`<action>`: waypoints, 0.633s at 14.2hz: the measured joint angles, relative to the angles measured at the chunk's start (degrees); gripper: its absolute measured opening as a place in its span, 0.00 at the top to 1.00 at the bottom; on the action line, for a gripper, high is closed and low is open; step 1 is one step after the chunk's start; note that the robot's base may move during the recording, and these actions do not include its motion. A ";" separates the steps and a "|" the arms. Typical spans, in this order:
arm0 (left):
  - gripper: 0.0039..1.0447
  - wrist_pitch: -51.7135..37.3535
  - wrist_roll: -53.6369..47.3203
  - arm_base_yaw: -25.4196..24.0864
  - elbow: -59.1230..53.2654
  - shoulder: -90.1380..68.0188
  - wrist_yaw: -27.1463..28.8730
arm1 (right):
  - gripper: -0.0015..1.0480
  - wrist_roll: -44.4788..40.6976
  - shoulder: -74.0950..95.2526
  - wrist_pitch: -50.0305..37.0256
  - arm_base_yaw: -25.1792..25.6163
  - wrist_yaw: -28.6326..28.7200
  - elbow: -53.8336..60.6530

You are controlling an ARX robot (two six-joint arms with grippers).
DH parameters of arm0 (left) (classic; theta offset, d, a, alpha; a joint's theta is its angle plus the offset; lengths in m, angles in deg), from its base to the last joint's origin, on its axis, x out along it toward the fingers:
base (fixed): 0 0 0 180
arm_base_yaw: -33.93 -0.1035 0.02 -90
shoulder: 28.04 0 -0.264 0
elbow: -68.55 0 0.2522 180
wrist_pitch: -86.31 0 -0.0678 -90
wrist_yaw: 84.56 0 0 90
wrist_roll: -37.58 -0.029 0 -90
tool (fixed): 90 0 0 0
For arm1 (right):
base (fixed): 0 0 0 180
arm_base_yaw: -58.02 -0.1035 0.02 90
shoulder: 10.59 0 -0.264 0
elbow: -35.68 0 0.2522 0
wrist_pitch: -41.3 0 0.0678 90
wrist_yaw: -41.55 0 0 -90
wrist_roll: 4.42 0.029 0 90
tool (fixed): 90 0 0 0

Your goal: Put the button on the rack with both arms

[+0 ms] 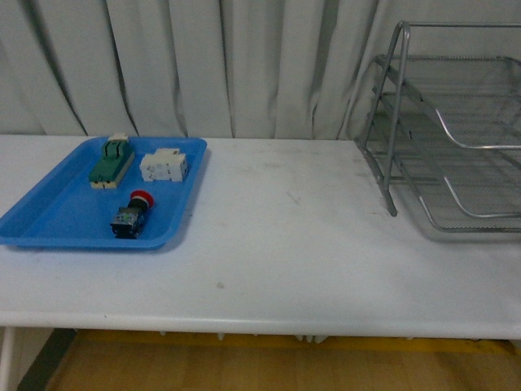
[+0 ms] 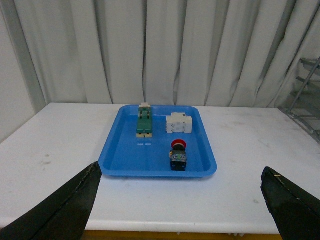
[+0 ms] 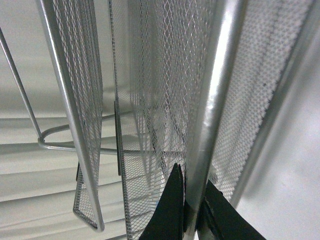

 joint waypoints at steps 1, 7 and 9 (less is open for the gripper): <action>0.06 0.00 0.00 -0.02 0.00 0.00 -0.02 | 0.96 -0.09 -1.11 -0.15 0.31 0.20 2.21; 0.06 -0.02 0.00 -0.02 0.00 0.00 -0.02 | 0.79 -3.13 -6.08 -0.81 4.15 1.33 13.75; 0.06 0.00 0.00 -0.02 0.00 0.00 0.00 | 0.55 -3.06 -8.28 -0.70 5.20 1.31 13.75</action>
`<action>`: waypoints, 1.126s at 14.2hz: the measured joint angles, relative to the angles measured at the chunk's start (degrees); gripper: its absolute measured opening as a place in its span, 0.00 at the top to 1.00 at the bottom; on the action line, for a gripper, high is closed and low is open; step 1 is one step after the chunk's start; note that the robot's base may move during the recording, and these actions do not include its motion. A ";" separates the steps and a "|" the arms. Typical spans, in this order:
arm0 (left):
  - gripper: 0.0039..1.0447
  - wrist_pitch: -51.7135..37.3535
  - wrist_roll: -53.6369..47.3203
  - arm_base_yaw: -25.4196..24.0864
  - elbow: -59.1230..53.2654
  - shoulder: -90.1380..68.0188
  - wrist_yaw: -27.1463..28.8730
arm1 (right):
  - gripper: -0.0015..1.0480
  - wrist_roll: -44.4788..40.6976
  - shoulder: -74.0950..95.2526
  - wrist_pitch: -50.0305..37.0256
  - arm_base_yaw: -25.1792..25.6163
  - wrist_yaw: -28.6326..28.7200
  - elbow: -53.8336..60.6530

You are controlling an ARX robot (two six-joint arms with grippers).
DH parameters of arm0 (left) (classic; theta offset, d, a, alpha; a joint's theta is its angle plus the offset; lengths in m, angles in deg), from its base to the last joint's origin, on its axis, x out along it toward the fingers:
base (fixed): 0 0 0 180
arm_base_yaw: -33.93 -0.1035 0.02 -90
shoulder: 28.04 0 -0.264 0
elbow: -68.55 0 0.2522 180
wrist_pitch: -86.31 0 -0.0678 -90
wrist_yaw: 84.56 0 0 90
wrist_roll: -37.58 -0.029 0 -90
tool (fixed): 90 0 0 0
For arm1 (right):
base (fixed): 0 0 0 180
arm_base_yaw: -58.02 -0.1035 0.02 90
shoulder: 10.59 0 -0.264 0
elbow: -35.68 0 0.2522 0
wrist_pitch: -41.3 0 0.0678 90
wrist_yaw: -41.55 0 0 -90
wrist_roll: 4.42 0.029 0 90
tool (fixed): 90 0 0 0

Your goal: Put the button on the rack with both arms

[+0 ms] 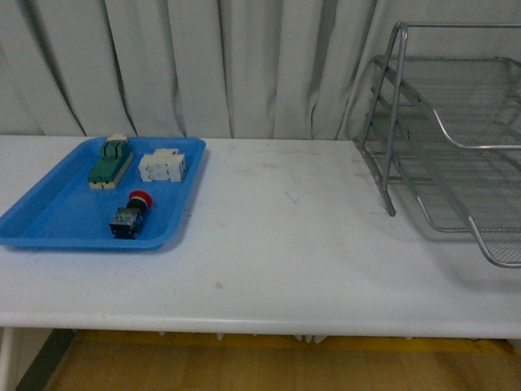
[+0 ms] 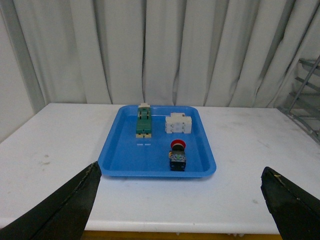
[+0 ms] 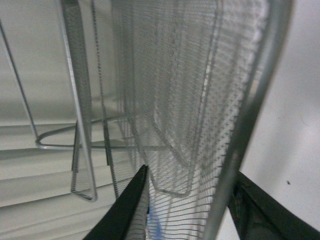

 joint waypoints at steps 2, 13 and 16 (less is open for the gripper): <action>0.06 0.00 0.00 0.02 0.00 0.00 0.00 | 0.27 1.29 -3.54 0.09 0.02 0.57 0.83; 0.06 -0.02 0.00 0.02 0.00 0.00 0.02 | 0.13 -0.17 -46.14 13.11 9.84 11.67 13.18; 0.06 -0.02 0.00 0.02 0.00 0.00 0.00 | 0.57 -55.19 -83.67 52.35 -2.29 -2.16 14.99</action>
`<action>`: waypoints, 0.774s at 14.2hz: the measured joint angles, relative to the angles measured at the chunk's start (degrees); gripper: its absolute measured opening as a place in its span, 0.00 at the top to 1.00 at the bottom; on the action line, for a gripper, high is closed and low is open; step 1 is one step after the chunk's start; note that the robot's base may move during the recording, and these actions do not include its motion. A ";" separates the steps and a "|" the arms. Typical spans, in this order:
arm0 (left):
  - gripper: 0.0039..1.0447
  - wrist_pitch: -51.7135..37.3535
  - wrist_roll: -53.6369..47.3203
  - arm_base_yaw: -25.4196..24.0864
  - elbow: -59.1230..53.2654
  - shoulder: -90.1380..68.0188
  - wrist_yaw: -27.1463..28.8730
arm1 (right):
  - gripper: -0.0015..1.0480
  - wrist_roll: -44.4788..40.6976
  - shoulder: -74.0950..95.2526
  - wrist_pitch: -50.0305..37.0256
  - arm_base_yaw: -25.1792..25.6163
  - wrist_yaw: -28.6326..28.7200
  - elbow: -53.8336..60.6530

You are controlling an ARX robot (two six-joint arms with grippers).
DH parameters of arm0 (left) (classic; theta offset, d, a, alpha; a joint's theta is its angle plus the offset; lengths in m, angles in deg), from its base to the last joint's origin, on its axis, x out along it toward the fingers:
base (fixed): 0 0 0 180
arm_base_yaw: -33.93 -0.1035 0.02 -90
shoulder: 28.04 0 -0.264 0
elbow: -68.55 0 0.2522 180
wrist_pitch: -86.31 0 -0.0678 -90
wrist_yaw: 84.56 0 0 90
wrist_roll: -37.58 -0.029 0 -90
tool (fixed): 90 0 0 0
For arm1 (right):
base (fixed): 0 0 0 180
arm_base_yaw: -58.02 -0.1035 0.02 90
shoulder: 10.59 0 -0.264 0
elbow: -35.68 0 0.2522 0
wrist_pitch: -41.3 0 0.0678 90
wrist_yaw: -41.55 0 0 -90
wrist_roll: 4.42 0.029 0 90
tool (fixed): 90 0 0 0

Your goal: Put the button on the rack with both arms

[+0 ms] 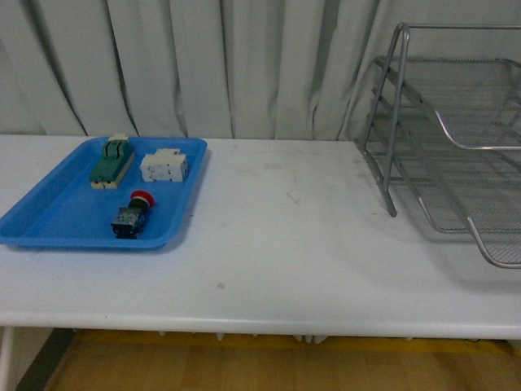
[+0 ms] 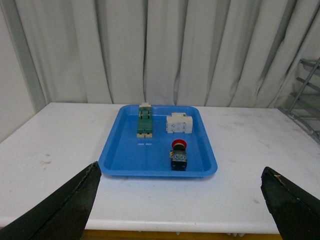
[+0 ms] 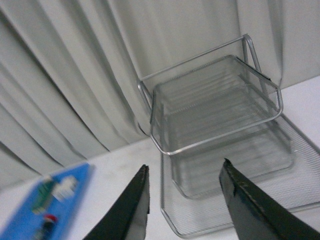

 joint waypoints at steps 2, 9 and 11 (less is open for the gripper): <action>0.06 0.00 0.00 0.00 0.00 0.00 -0.02 | 0.88 -17.59 -15.13 6.40 -13.92 -13.88 8.20; 0.06 0.00 0.00 0.00 0.00 0.00 0.00 | 0.98 -21.38 -21.44 5.25 -22.56 -22.88 16.09; 0.06 0.00 0.00 0.00 0.00 0.00 0.00 | 0.98 -21.38 -24.76 8.28 -22.56 -22.88 16.09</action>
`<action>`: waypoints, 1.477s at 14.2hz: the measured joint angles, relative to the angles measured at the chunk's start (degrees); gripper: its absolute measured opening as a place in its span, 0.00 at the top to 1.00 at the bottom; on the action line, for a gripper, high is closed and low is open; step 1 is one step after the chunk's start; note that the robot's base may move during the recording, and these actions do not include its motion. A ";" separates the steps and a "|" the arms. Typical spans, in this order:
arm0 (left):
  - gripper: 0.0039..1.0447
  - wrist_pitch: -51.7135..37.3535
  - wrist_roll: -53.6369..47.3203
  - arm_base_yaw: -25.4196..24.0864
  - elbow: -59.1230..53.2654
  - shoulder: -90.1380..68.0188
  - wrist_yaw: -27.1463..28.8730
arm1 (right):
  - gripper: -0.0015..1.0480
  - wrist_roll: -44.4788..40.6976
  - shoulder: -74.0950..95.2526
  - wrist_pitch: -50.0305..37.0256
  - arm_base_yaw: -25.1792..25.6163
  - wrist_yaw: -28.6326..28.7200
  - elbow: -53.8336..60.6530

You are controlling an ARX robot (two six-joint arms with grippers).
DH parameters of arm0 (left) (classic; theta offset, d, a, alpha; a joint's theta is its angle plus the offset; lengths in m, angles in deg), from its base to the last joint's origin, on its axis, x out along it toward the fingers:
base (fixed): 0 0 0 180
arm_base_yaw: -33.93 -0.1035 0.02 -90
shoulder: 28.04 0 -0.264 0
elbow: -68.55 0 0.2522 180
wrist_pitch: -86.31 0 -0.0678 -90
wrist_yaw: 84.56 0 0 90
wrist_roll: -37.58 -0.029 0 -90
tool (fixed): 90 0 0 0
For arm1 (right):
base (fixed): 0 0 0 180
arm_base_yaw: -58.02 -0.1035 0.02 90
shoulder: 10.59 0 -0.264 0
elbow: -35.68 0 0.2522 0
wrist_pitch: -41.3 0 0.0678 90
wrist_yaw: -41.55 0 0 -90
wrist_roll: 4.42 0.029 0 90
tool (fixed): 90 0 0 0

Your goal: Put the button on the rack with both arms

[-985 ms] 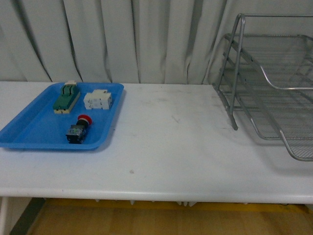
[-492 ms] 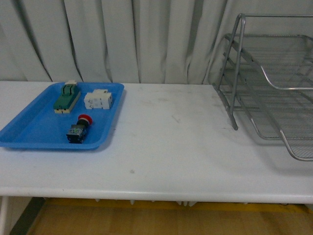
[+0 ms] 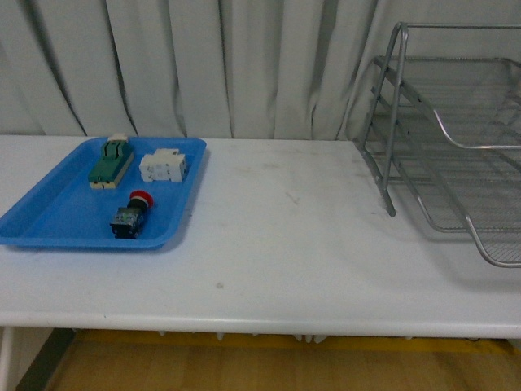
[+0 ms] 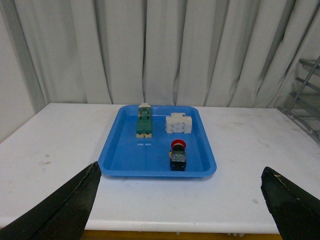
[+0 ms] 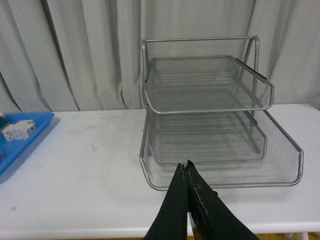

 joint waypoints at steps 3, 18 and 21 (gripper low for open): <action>0.06 0.02 0.00 0.00 0.00 0.00 0.00 | 0.98 0.00 -3.76 4.26 0.00 0.02 -0.04; 0.06 19.58 9.62 -2.84 14.16 -20.13 -5.01 | 0.06 -0.17 -12.61 13.11 0.00 -0.11 -0.07; 0.06 -3.10 7.30 -4.15 30.25 -51.98 -7.80 | 0.06 -0.20 -12.61 13.14 0.00 -0.13 -0.09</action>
